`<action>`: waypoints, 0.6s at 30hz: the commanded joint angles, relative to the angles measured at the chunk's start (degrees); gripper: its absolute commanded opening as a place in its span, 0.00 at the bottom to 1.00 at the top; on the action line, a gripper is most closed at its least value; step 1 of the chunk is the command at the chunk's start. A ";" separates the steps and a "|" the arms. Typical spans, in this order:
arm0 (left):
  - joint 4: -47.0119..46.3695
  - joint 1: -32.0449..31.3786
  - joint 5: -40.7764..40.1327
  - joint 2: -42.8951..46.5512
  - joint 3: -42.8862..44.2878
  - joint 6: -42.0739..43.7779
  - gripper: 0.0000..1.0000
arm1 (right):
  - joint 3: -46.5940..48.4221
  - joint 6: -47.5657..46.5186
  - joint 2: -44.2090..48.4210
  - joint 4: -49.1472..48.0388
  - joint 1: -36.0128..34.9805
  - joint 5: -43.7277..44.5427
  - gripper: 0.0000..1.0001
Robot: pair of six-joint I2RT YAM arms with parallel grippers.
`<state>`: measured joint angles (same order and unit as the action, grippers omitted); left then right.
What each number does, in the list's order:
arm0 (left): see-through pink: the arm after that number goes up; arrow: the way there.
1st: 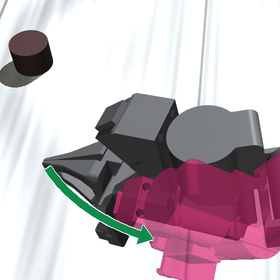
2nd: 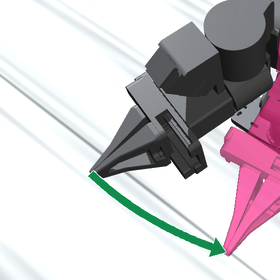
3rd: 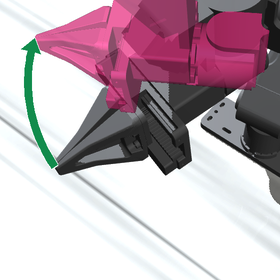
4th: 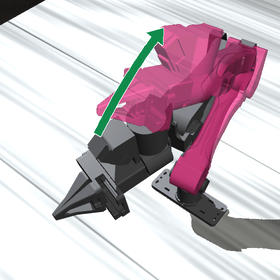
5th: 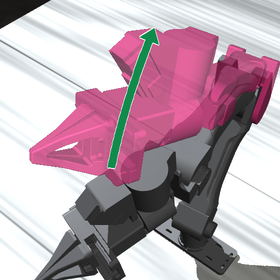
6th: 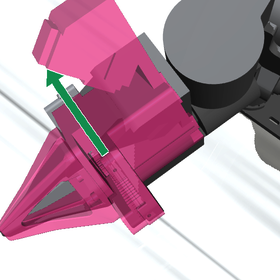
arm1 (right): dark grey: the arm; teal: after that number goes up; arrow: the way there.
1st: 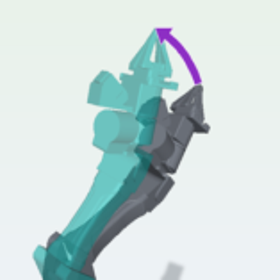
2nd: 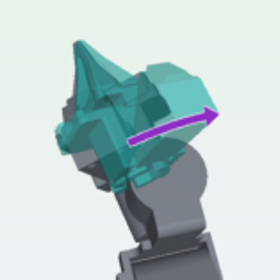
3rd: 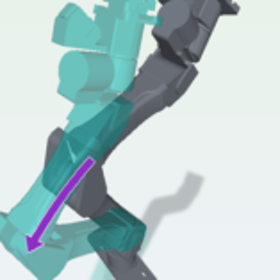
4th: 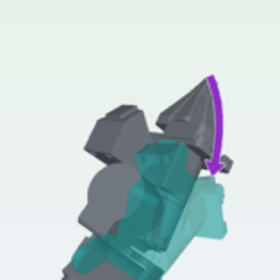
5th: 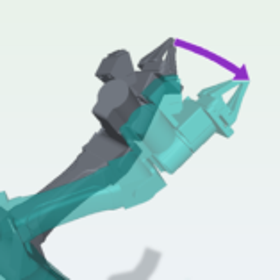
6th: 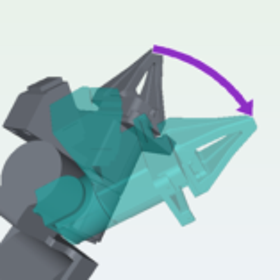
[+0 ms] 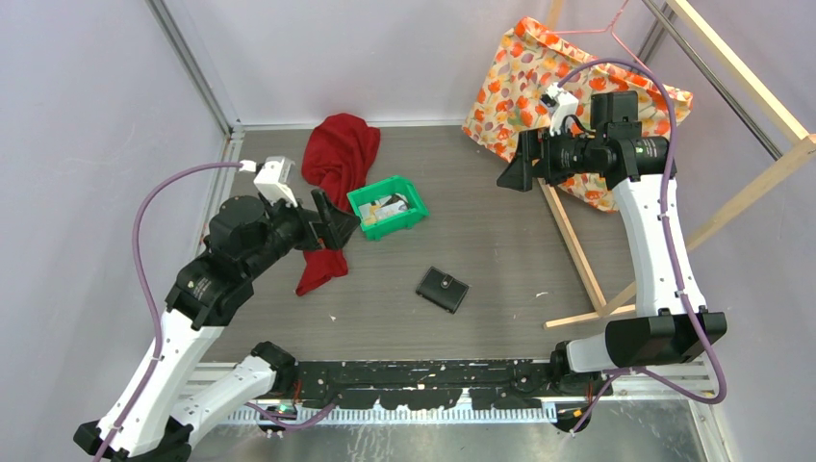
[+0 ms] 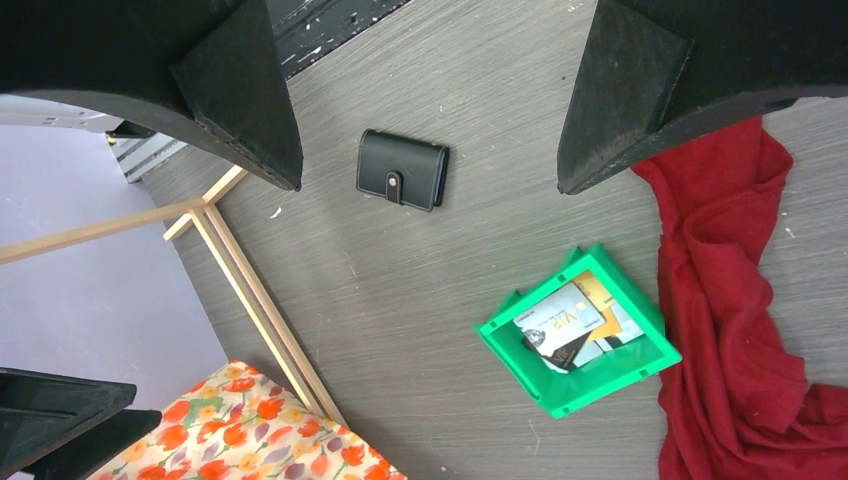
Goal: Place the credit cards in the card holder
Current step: Reset both arms
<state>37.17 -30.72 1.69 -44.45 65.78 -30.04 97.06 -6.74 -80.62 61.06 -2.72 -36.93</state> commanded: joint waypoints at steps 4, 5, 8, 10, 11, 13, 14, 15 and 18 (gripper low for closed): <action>-0.39 0.22 -0.98 0.85 0.23 -0.35 1.00 | 0.30 -0.46 2.31 -0.11 0.48 -0.07 1.00; -0.26 0.22 -1.11 0.85 0.30 -0.30 1.00 | 0.32 -0.46 2.32 -0.10 0.56 -0.07 1.00; -0.12 0.22 -1.27 0.72 0.53 -0.16 1.00 | 0.39 -0.46 2.30 -0.13 0.49 -0.07 1.00; -0.18 0.22 -1.10 0.61 0.67 -0.14 1.00 | 0.49 -0.38 2.32 -0.15 0.52 -0.09 1.00; -0.18 0.23 -1.03 0.53 0.74 -0.14 1.00 | 0.46 -0.38 2.32 -0.15 0.58 -0.25 1.00; -0.45 0.22 -0.76 0.29 0.75 -0.16 1.00 | 0.50 -0.34 2.31 -0.13 0.59 -0.36 1.00; -0.51 0.22 -0.37 0.21 0.75 -0.22 1.00 | 0.50 -0.33 2.29 -0.13 0.59 -0.42 1.00; -0.79 0.22 -0.20 0.04 0.71 -0.35 1.00 | 0.50 -0.29 2.23 -0.15 0.56 -0.49 1.00; -2.34 0.22 2.66 -0.51 0.48 -0.64 1.00 | 0.50 -0.29 2.20 -0.13 0.64 -0.60 1.00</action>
<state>37.54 -30.72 1.37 -44.53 65.76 -30.06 97.06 -6.96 -80.62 61.36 -2.39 -36.97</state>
